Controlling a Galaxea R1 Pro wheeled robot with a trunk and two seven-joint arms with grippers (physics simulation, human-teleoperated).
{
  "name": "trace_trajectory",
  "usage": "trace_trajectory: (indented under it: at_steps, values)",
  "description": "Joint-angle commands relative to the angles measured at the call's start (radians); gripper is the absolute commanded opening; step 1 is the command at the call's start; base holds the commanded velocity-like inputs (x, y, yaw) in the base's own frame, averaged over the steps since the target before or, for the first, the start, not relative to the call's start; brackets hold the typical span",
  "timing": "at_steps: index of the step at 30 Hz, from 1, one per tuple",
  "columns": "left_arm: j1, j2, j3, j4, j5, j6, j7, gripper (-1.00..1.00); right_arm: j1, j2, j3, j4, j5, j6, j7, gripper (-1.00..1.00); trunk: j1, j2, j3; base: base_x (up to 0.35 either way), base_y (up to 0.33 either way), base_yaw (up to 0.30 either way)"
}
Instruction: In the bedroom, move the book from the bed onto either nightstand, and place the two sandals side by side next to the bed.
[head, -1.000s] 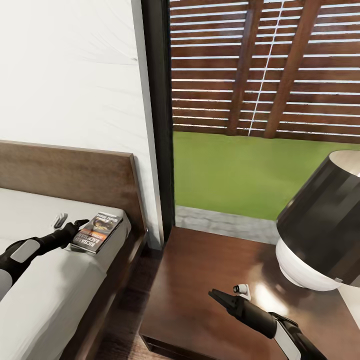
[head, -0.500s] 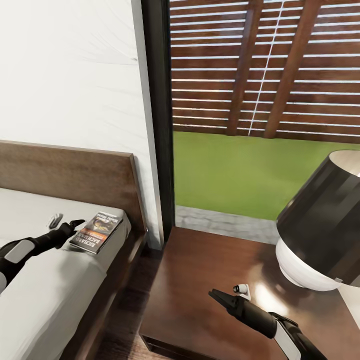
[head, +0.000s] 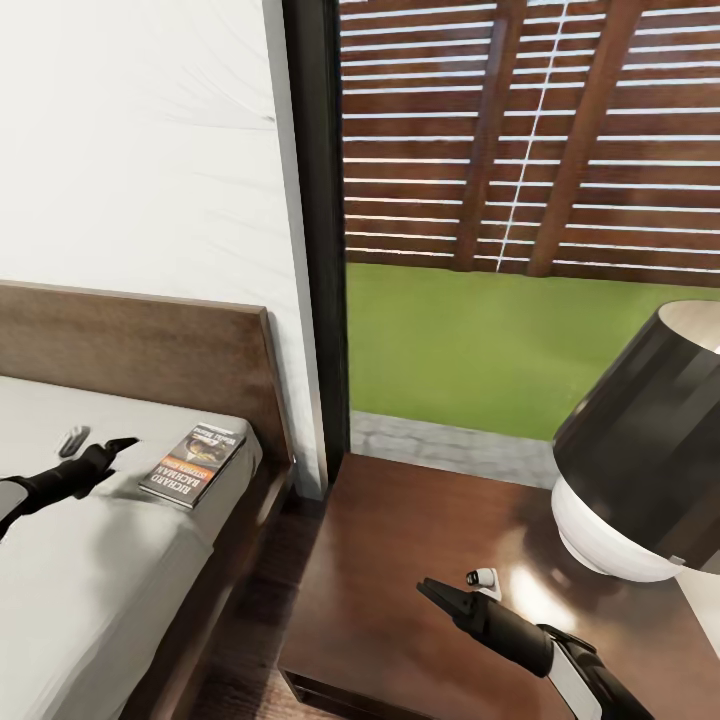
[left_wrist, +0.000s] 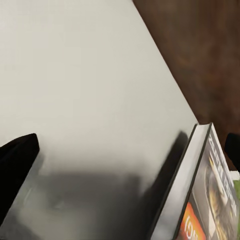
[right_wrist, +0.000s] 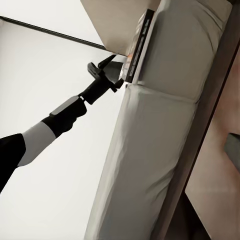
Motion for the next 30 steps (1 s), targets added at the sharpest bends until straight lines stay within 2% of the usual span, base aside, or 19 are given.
trace_trajectory:
  at_steps: [1,11,21,24,25,30]
  values:
    - [0.0,0.007,-0.006,0.001,0.0,0.003,-0.001,1.0,-0.001,-0.001,0.005,0.0,-0.01,0.01,0.0,1.0,0.0,0.0,-0.001,0.0,0.0,0.0]
    - [0.0,0.052,-0.002,-0.002,0.008,0.022,-0.014,1.0,-0.001,0.0,0.006,0.001,-0.01,0.01,-0.001,1.0,0.0,0.0,-0.001,0.0,0.0,0.0]
    - [0.0,0.094,0.008,-0.007,0.008,0.112,-0.105,1.0,-0.001,0.0,0.008,0.001,-0.007,0.01,-0.003,1.0,0.0,0.0,-0.001,0.0,0.0,0.0]
    - [0.0,0.117,0.031,-0.012,0.009,0.158,-0.152,1.0,-0.001,0.0,0.008,0.001,-0.007,0.01,-0.004,1.0,0.0,0.0,-0.001,0.0,0.0,0.0]
    - [0.0,0.117,0.031,-0.012,0.009,0.158,-0.152,1.0,-0.001,0.0,0.008,0.001,-0.007,0.01,-0.004,1.0,0.0,0.0,-0.001,0.0,0.0,0.0]
    - [0.0,0.164,0.083,-0.038,0.007,0.258,-0.194,1.0,-0.001,0.0,0.007,0.002,-0.006,0.01,-0.004,1.0,0.0,0.0,-0.001,0.0,0.0,0.0]
